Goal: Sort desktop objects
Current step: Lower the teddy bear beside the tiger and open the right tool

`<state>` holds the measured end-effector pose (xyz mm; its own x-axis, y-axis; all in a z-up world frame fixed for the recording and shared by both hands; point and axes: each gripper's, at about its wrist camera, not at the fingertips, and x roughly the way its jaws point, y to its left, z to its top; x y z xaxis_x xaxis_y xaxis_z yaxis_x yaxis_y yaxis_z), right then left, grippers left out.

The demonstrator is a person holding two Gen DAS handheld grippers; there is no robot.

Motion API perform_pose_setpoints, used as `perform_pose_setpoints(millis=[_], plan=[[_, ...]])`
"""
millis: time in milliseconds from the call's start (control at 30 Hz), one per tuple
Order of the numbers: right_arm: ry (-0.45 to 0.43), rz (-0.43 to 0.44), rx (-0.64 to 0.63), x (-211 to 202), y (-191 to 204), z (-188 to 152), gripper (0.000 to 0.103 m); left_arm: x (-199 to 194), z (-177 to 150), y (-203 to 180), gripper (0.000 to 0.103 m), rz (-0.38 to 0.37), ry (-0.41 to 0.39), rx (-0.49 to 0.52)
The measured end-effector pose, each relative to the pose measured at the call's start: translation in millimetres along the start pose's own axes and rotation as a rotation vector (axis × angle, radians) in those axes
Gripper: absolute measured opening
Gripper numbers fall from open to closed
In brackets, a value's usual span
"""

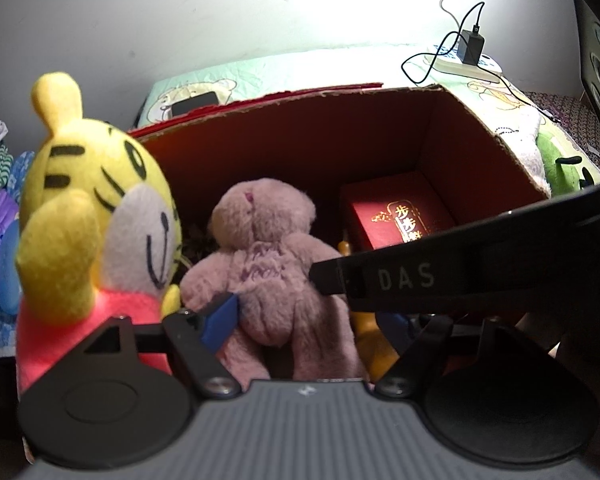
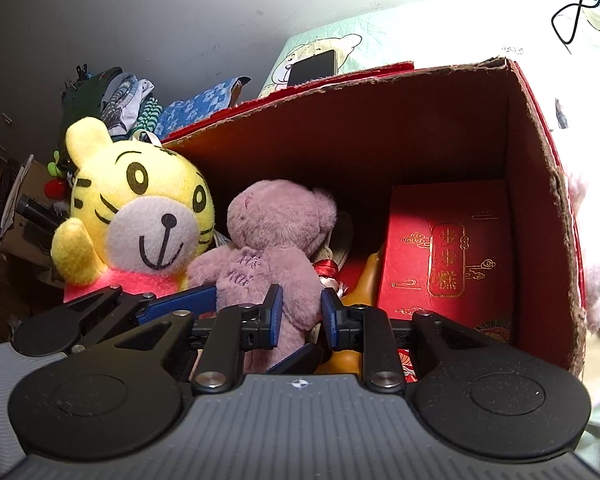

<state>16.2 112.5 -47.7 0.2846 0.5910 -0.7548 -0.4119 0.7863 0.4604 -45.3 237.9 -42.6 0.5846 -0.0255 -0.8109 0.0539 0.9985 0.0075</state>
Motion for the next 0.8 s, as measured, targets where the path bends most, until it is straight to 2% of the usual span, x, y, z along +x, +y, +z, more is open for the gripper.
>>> perform_pose_setpoints(millis=[200, 400, 800], plan=[[-0.011, -0.001, 0.015, -3.1, 0.5, -1.0, 0.026, 0.9, 1.5, -1.0, 0.078, 0.006, 0.017, 0.000], [-0.071, -0.044, 0.002, -19.0, 0.5, -2.0, 0.026, -1.4, 5.9, -2.6, 0.078, 0.026, 0.038, 0.001], [-0.134, -0.045, 0.045, -41.7, -12.1, -2.0, 0.026, -5.0, 12.4, -8.1, 0.080, 0.071, 0.071, 0.001]])
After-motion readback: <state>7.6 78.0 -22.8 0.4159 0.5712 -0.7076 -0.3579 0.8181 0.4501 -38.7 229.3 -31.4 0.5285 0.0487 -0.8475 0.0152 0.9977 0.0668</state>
